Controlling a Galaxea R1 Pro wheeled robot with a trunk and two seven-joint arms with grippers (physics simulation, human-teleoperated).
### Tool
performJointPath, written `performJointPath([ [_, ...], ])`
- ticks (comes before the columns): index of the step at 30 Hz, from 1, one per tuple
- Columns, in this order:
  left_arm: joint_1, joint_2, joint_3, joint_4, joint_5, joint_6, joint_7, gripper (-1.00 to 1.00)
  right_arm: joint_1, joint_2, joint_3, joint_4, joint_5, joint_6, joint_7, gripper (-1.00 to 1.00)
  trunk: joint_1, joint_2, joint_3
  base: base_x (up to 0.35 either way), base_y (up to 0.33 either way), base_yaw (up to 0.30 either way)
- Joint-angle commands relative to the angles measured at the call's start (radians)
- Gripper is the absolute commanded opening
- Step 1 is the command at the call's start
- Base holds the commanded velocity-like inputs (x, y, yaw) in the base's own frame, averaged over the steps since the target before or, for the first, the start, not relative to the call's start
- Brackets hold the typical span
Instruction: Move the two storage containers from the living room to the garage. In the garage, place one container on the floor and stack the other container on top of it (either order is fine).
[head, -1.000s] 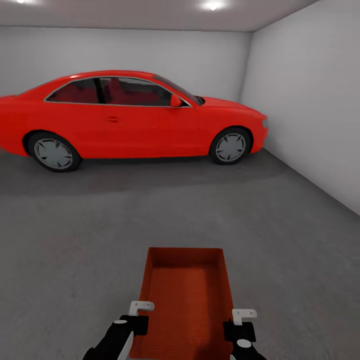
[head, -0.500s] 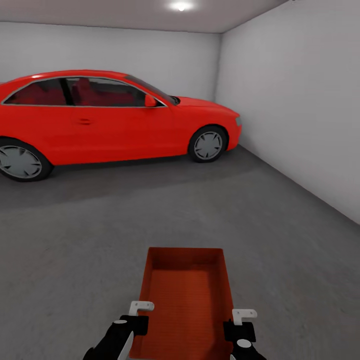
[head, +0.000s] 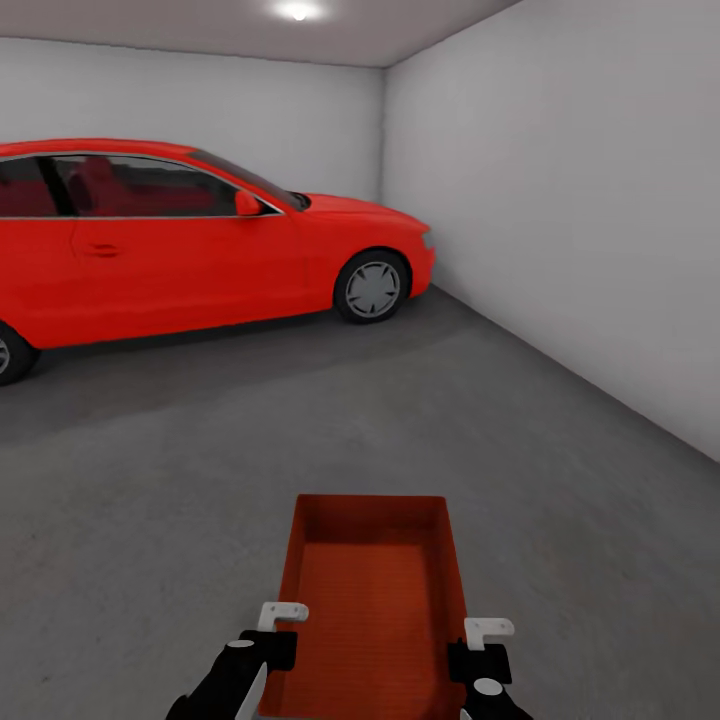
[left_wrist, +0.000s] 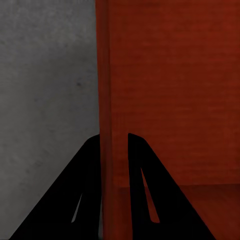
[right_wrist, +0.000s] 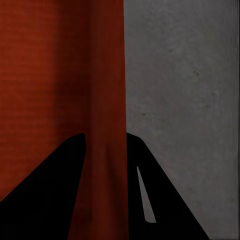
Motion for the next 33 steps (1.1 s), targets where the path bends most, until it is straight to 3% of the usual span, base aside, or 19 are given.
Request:
performJointPath([
  [1, 0.001, -0.001, -0.012, -0.004, -0.032, 0.005, 0.005, -1.00, -0.003, 0.000, 0.004, 0.001, -0.033, 0.001, 0.008, -1.00, 0.000, -0.001, -0.001, 0.000, 0.000, -0.287],
  [33, 0.001, -0.001, -0.012, -0.004, -0.034, 0.005, 0.004, -1.00, -0.003, 0.000, 0.005, 0.001, -0.032, 0.001, 0.009, -1.00, 0.000, -0.001, -0.001, 0.000, 0.000, -0.287],
])
